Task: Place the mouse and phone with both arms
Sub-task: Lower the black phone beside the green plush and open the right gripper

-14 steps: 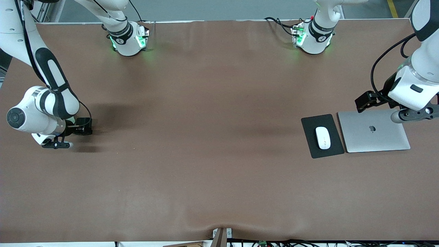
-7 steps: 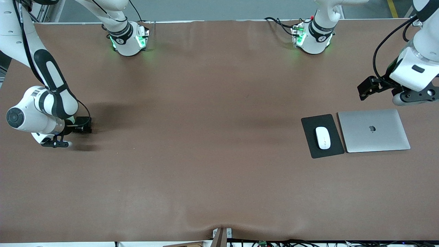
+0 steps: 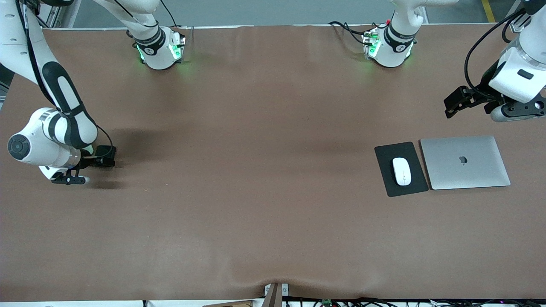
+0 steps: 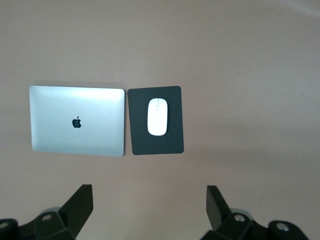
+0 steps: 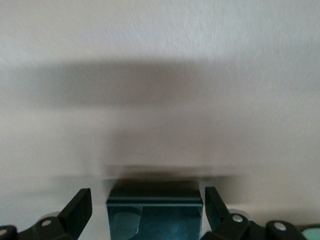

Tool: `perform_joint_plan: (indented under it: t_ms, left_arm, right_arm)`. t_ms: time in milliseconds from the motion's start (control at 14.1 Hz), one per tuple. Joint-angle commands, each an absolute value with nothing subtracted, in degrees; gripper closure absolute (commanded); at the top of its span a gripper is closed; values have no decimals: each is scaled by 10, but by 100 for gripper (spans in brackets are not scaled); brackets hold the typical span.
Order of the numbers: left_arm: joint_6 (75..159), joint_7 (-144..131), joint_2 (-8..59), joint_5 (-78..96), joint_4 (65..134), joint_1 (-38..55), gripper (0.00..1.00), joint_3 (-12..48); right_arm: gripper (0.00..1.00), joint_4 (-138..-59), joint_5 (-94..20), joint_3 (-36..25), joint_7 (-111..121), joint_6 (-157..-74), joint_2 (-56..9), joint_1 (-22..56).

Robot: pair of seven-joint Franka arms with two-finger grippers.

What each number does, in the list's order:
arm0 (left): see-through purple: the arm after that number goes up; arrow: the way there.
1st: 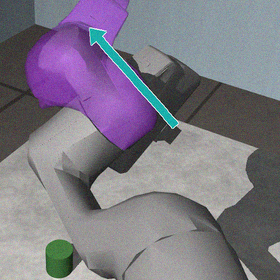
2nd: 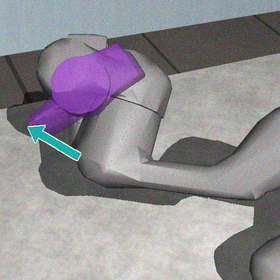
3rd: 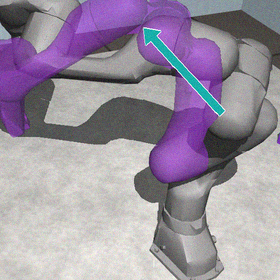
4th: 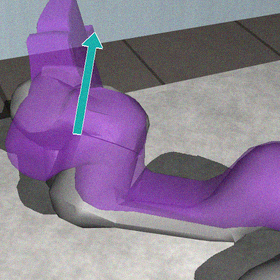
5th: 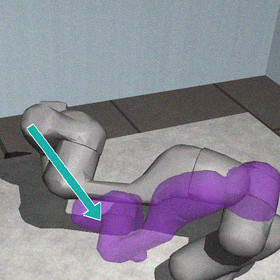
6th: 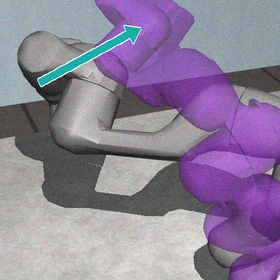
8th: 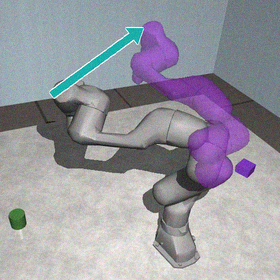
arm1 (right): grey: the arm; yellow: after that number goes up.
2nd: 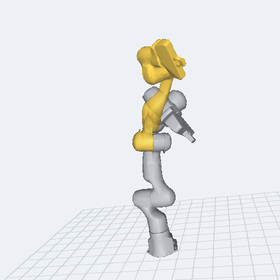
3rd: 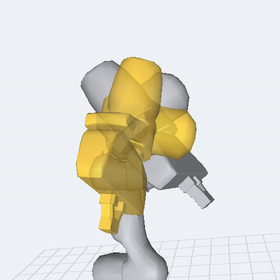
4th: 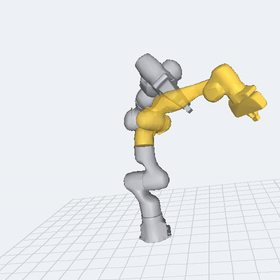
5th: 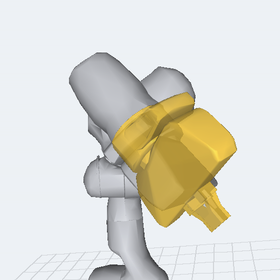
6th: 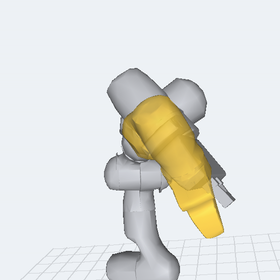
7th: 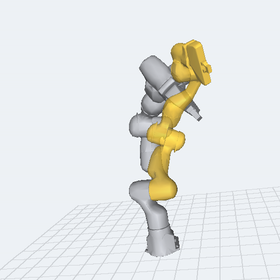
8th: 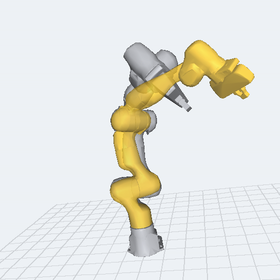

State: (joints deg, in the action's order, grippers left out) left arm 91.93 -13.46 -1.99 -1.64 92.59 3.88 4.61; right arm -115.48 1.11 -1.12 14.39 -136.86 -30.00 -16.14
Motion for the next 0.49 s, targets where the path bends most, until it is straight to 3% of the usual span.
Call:
perform_joint_plan:
  t_ms: [0, 141, 424]
  left_arm:
    - [924, -119, -37, 11, 943, 21, 0, 53]
    - [916, -120, -37, 11, 940, 21, 0, 54]
    - [901, -120, -37, 14, 933, 22, 0, 55]
  right_arm:
    - [0, -1137, 22, -4, 145, -1360, -272, -143]
    - [0, -1112, 22, -4, 142, -1347, -251, -117]
    - [0, -997, 20, -3, 126, -1176, -239, -88]
